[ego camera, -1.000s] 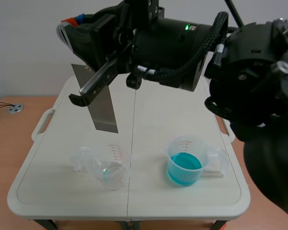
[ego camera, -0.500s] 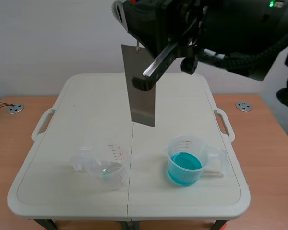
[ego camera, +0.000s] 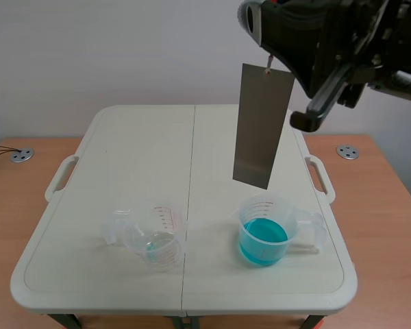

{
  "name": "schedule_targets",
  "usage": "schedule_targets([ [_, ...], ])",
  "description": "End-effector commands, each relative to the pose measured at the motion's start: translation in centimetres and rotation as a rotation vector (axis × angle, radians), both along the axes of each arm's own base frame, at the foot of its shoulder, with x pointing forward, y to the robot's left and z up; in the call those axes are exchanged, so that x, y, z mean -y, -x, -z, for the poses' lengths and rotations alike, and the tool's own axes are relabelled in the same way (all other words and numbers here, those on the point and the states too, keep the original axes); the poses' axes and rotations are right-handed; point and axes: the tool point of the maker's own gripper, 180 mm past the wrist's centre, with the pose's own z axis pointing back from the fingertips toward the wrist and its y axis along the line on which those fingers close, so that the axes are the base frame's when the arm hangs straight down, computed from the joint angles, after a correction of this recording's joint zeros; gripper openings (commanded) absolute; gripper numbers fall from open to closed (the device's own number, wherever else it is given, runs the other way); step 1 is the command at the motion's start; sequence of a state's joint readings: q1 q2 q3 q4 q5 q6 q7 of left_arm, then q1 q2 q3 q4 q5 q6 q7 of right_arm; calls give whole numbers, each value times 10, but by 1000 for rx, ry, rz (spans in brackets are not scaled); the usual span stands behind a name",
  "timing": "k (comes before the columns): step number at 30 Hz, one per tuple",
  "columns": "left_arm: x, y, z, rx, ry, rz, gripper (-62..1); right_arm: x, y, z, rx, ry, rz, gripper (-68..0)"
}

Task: Hold the metal plate by the orange handle, dip it into the blue solution, take it out and point at it, then put the plate back in the beaker on the left.
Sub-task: 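Point at the plate with the left hand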

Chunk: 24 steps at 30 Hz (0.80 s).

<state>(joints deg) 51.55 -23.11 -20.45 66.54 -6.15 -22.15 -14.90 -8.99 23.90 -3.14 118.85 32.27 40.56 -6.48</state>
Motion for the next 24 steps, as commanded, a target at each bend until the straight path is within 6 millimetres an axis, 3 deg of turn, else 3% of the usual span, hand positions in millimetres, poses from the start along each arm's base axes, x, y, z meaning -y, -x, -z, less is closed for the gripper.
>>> schedule_targets([
  [1, 0, -14, -15, 50, -6, 29, -593, 3, 4, -12, 34, -22, -14, -662],
  [6, 9, -58, -55, 192, -34, 109, -593, 17, 3, -14, 31, -11, 9, -662],
  [14, 68, -116, -110, 399, 59, 283, -593, 20, 4, -11, 27, 6, 1, -662],
  [24, 156, -152, -112, 436, 167, 596, -593, 21, 4, -10, 23, 8, 2, -662],
])
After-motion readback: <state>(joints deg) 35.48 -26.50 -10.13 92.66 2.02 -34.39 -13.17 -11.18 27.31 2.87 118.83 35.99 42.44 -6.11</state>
